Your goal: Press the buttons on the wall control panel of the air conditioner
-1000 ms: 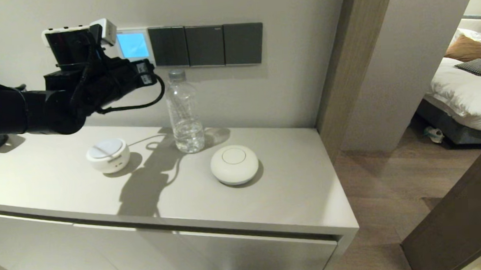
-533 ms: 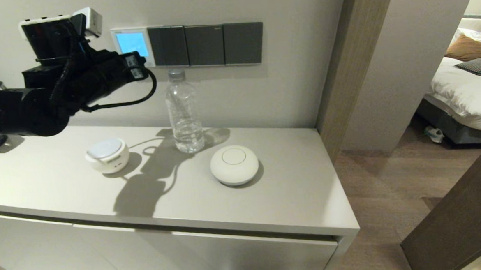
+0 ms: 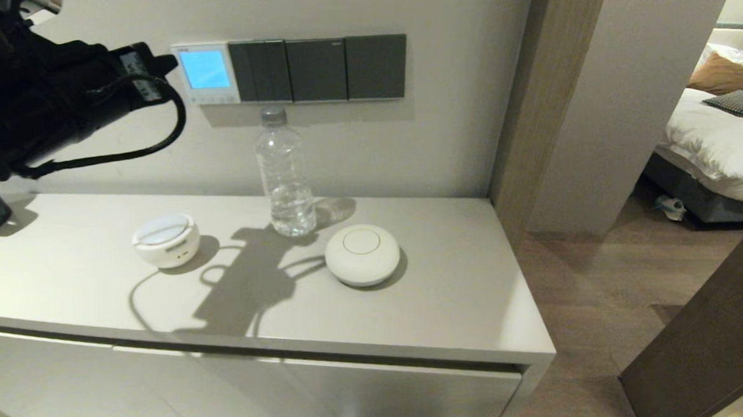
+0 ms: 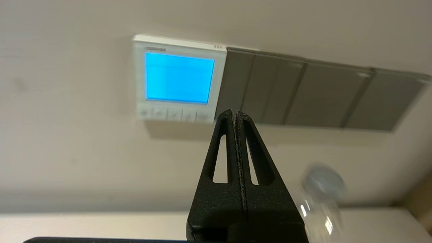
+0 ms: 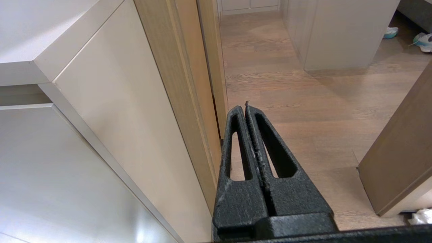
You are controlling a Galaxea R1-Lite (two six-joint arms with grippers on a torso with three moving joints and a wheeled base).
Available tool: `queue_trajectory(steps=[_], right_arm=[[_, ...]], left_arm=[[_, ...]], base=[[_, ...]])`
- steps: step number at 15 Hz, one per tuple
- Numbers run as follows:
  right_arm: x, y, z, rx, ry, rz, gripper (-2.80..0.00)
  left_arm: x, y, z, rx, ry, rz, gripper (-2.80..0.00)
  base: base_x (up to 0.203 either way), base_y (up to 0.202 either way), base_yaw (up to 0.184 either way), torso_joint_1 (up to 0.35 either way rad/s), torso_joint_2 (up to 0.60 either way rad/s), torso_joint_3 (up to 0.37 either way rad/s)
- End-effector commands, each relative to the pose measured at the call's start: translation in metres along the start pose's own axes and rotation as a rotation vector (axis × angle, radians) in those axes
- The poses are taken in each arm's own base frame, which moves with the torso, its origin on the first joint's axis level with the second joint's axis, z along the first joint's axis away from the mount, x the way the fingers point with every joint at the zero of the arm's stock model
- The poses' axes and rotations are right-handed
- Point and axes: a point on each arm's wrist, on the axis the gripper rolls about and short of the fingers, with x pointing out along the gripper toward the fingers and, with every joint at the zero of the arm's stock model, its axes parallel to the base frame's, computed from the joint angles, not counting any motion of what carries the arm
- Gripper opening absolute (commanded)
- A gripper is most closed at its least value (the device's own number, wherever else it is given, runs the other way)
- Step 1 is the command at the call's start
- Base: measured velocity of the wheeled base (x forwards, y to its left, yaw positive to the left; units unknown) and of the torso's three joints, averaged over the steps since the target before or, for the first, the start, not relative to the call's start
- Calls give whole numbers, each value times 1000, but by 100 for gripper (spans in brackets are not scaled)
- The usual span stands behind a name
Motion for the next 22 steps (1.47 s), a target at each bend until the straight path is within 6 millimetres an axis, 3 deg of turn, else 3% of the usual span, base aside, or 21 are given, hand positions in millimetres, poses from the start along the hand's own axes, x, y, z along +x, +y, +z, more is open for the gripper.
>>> queue_trajectory(steps=[1,5,11,19,22], right_arm=[[0,0,-1,0,3,0,-280],[0,0,-1,0,2,0,-280],[0,0,-1,0,2,0,-280],[0,0,0,0,1,0,-280],[0,0,-1,0,3,0,-280]], left_arm=[[-60,-6,22,38,-59,-5,-280],[-128,5,-5,151,-3,76,-280],[-214,20,-64,180,89,263,-280],[-302,5,-122,178,171,328,-280],[-322,4,-152,170,256,331,-280]], base=[[0,0,0,0,0,0],[0,0,0,0,0,0],[0,0,0,0,0,0],[0,0,0,0,0,0],[0,0,0,0,0,0]])
